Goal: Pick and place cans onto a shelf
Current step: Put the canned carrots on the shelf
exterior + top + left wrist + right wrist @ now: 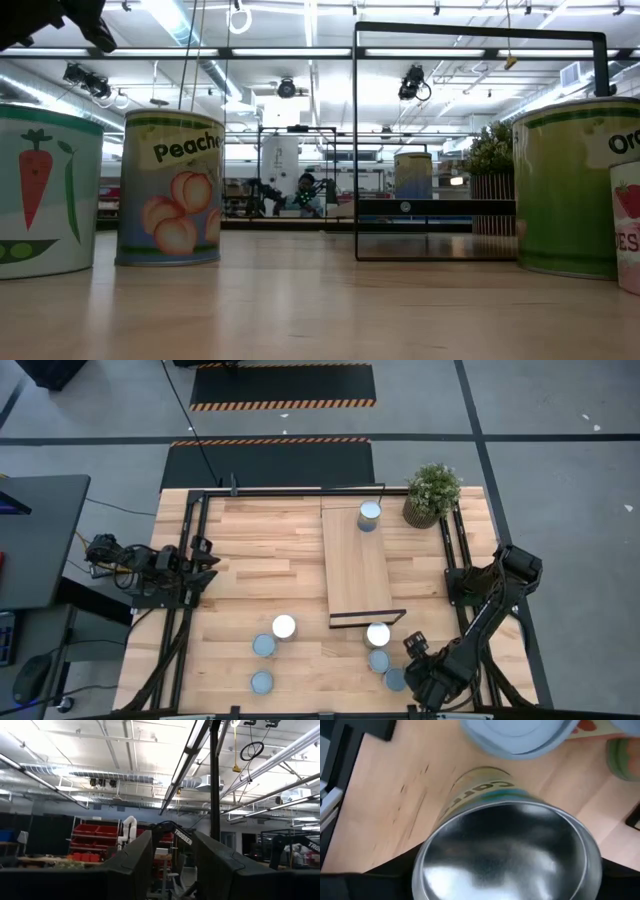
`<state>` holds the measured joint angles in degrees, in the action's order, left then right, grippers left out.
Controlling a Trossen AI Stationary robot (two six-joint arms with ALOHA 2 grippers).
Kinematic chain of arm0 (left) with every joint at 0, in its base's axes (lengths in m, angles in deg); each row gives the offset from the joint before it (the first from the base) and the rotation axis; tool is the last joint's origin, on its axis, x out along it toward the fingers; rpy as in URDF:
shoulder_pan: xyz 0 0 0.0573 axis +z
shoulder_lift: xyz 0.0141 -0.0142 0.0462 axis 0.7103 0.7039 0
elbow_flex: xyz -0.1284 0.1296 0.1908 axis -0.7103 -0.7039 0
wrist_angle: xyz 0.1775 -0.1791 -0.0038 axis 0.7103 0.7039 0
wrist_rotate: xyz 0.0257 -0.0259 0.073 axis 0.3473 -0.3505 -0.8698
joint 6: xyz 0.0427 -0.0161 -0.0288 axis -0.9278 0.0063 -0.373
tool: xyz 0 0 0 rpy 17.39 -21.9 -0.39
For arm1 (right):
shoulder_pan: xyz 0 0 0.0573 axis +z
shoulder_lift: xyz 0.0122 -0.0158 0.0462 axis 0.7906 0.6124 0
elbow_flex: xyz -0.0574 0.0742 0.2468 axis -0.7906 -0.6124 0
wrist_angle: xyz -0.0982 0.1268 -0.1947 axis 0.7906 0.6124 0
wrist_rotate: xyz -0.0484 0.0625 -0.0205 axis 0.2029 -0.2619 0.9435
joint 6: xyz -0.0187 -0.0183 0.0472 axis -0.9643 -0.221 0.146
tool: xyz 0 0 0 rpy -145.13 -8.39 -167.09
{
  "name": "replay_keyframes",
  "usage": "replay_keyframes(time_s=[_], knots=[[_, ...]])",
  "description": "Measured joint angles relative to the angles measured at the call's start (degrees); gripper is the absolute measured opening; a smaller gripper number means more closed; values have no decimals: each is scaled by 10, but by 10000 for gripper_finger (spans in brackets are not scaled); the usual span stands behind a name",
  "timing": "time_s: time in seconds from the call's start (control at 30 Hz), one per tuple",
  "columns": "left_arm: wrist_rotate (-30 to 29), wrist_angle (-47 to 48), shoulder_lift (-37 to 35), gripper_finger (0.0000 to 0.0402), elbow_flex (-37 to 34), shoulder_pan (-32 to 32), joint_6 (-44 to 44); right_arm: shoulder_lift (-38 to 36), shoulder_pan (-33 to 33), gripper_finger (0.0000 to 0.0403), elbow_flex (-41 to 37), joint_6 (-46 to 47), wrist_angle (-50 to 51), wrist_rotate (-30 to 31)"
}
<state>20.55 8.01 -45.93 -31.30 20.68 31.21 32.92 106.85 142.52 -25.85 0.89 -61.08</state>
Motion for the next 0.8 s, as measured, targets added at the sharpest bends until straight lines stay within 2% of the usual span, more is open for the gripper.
replay_keyframes(time_s=[0.3,0.43,0.67,0.8], knots=[[0,4,0,149,0,0,27,-4,-12,319,0,80,26,9],[0,-6,0,149,0,0,20,-31,-11,319,0,107,54,15],[0,-44,0,149,0,0,-94,-124,-22,318,0,205,135,22],[0,-48,0,149,0,0,-136,-183,-47,318,0,278,208,48]])
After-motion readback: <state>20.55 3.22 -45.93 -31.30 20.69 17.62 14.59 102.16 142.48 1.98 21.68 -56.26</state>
